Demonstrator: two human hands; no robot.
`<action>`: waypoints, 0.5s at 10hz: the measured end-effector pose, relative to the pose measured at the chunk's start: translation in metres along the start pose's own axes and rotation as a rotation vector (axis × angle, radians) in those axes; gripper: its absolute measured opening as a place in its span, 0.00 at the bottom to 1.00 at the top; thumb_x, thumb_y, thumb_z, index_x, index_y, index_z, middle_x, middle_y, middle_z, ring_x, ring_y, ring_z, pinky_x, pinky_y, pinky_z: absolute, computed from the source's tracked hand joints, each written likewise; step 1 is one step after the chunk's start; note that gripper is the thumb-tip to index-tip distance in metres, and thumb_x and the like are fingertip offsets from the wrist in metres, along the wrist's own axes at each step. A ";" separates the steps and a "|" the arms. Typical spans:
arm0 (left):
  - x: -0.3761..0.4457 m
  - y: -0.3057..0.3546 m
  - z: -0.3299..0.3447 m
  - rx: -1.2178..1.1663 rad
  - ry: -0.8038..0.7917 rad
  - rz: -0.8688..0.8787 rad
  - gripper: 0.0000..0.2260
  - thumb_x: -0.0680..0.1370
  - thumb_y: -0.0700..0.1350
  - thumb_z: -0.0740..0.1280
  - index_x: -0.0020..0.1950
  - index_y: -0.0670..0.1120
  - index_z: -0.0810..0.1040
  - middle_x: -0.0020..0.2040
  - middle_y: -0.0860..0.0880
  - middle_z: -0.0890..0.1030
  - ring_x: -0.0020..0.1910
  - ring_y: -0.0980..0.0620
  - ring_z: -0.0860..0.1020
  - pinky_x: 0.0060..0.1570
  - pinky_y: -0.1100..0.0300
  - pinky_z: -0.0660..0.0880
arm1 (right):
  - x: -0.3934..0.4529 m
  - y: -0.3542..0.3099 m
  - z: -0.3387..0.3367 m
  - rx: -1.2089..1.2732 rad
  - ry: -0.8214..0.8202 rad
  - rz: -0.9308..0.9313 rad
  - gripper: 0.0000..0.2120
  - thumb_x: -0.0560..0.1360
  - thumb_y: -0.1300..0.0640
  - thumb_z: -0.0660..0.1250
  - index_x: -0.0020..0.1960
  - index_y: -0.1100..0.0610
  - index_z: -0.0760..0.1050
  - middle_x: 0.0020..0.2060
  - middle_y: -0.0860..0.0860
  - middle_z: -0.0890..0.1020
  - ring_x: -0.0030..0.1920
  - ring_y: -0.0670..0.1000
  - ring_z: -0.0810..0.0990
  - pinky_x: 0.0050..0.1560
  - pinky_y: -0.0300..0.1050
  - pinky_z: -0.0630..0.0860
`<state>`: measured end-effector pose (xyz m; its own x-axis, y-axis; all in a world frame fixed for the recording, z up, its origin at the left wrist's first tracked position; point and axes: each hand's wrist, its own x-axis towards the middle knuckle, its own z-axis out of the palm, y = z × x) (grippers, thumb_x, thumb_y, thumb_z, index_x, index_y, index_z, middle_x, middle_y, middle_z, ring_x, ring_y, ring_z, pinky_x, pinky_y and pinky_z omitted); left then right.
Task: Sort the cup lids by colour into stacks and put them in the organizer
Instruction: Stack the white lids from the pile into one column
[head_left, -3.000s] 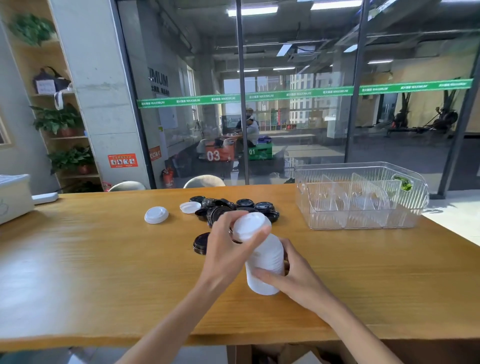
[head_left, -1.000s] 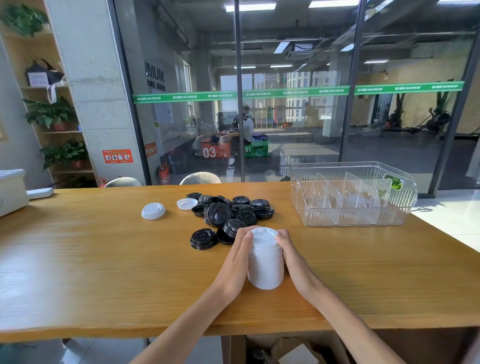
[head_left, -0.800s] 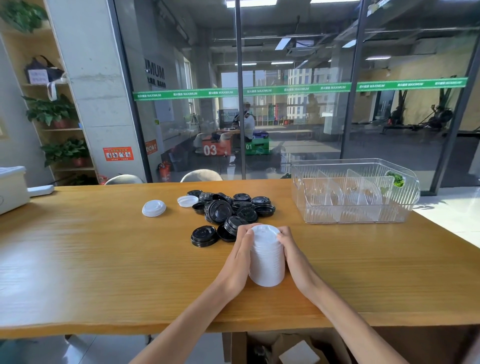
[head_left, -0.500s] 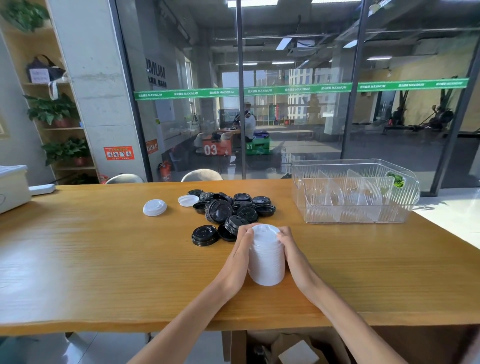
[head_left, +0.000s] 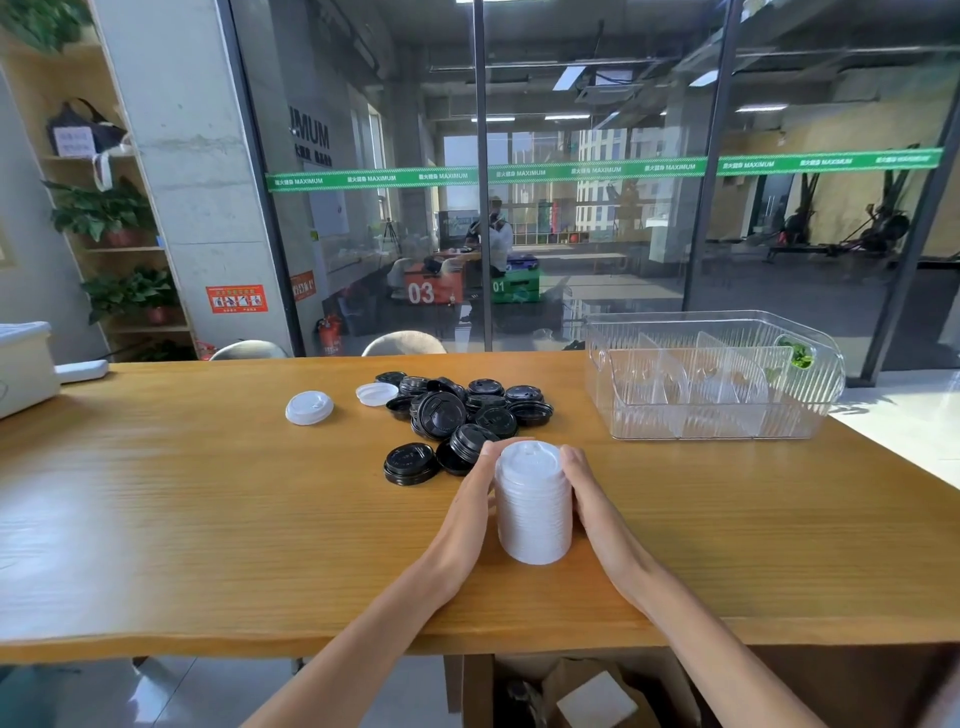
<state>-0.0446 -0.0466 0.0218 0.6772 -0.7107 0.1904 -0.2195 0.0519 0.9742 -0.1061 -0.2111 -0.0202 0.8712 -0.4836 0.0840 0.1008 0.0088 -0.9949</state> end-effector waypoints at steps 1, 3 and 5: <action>0.007 -0.006 0.000 0.025 -0.004 -0.015 0.20 0.90 0.60 0.49 0.70 0.66 0.79 0.67 0.64 0.82 0.68 0.67 0.77 0.69 0.55 0.70 | 0.001 0.002 -0.001 -0.002 -0.011 0.018 0.34 0.79 0.25 0.60 0.78 0.44 0.72 0.71 0.42 0.78 0.71 0.44 0.76 0.73 0.51 0.70; 0.012 -0.010 -0.001 0.008 0.008 -0.028 0.21 0.91 0.55 0.49 0.68 0.62 0.81 0.67 0.60 0.83 0.69 0.61 0.78 0.71 0.52 0.72 | 0.006 0.008 -0.001 -0.009 0.007 0.030 0.35 0.77 0.23 0.61 0.76 0.43 0.73 0.68 0.42 0.80 0.68 0.45 0.78 0.70 0.52 0.72; 0.015 -0.014 -0.002 0.035 0.022 -0.017 0.21 0.91 0.53 0.48 0.70 0.60 0.80 0.66 0.61 0.83 0.68 0.63 0.78 0.67 0.54 0.71 | 0.011 0.013 -0.001 -0.009 0.024 -0.014 0.27 0.80 0.28 0.61 0.71 0.43 0.74 0.65 0.46 0.82 0.68 0.53 0.80 0.66 0.56 0.75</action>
<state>-0.0302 -0.0563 0.0115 0.6961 -0.6959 0.1765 -0.2321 0.0145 0.9726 -0.0953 -0.2171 -0.0326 0.8577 -0.5049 0.0968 0.1088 -0.0057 -0.9940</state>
